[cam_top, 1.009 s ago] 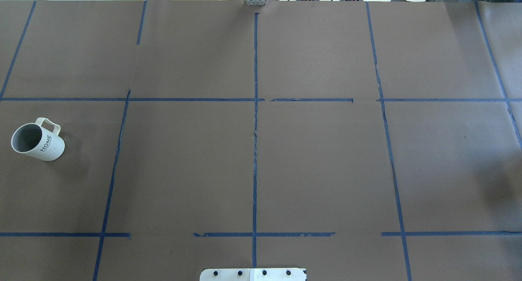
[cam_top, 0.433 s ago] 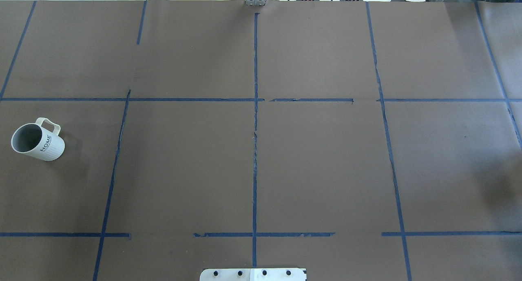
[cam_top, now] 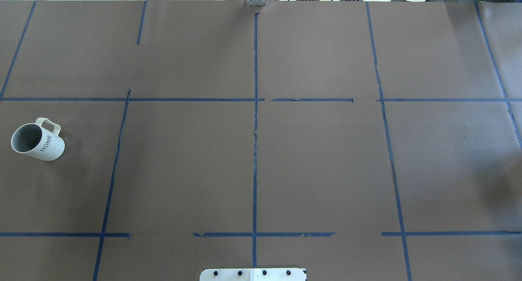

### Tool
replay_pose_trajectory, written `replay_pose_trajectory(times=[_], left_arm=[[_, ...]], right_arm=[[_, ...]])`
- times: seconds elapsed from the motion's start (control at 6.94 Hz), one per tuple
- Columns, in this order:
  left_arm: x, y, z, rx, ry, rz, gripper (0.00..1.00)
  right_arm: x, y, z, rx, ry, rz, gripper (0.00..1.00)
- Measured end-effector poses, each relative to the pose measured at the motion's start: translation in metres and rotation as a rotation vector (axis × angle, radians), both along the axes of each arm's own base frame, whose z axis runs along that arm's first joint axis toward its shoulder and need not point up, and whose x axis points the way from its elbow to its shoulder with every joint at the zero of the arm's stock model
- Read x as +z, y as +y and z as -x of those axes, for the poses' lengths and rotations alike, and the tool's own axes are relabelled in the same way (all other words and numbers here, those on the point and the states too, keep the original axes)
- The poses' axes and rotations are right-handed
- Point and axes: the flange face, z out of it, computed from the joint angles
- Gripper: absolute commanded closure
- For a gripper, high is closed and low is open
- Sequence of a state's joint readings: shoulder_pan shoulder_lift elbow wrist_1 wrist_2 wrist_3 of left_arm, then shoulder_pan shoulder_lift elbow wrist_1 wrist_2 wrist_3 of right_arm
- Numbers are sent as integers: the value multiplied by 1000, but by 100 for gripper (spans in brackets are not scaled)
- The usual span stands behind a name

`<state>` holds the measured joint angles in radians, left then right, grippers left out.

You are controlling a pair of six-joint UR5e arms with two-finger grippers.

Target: Left arm hands cup to right arm to dump lemon

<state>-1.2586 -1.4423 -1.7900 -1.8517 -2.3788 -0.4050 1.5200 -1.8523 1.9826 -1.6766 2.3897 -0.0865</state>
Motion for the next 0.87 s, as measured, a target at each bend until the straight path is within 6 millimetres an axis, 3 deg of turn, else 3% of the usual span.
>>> replay_pose_trajectory(times=[0.14, 0.29, 0.72, 0.87], left_arm=[[-5, 3, -34, 22, 13, 13, 0], [-4, 3, -53, 39, 17, 23, 0], [10, -5, -75, 63, 11, 43, 7], [18, -8, -78, 65, 11, 42, 33]], right_arm=[[-1, -2, 7, -19, 0, -7, 0], [-3, -5, 16, -41, 0, -28, 0], [3, -9, 25, -58, 4, -59, 0], [4, -9, 25, -58, 4, -59, 0]])
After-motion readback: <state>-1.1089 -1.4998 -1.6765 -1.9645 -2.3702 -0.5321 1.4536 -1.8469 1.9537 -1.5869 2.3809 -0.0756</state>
